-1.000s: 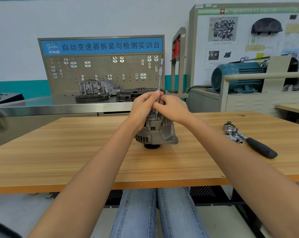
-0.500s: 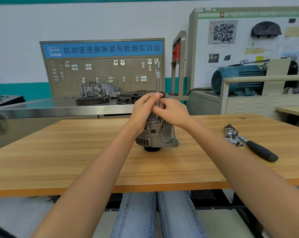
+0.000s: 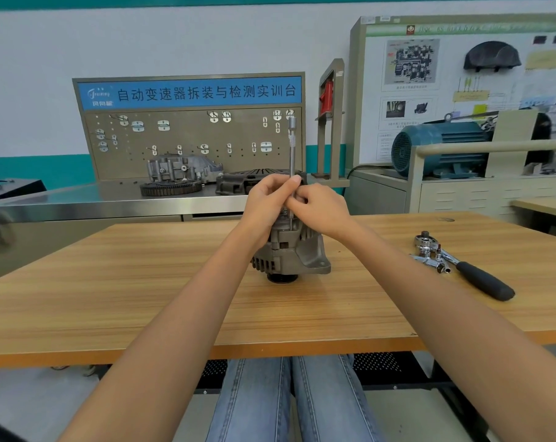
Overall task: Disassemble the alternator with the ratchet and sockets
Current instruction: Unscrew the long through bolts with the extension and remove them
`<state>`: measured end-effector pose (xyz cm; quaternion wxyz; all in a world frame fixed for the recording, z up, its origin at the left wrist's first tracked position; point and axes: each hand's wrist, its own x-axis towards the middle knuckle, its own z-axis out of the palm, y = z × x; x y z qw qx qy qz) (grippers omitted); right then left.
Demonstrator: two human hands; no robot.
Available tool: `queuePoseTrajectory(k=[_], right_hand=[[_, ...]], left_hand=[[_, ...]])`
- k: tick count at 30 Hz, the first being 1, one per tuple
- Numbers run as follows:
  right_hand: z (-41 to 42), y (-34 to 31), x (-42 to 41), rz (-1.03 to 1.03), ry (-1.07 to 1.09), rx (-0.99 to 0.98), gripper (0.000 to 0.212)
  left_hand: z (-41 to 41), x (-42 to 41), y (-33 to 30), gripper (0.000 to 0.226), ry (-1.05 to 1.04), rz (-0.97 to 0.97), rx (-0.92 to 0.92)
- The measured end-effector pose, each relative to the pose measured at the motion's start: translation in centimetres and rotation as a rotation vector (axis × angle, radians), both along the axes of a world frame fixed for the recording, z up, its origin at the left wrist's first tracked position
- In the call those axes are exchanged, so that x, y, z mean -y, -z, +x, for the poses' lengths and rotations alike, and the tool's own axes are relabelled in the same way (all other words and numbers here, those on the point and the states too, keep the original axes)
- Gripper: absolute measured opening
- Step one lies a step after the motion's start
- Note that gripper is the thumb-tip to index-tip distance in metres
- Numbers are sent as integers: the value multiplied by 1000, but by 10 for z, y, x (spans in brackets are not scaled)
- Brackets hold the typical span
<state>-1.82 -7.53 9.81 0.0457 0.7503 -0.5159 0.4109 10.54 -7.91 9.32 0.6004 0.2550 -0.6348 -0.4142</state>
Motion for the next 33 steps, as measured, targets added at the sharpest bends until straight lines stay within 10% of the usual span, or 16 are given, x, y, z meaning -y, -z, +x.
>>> queuePoseTrajectory(k=[33], right_hand=[[1,2,-5,-37,-6,-66,36]], left_hand=[[3,0,-1,16,37,19,3]])
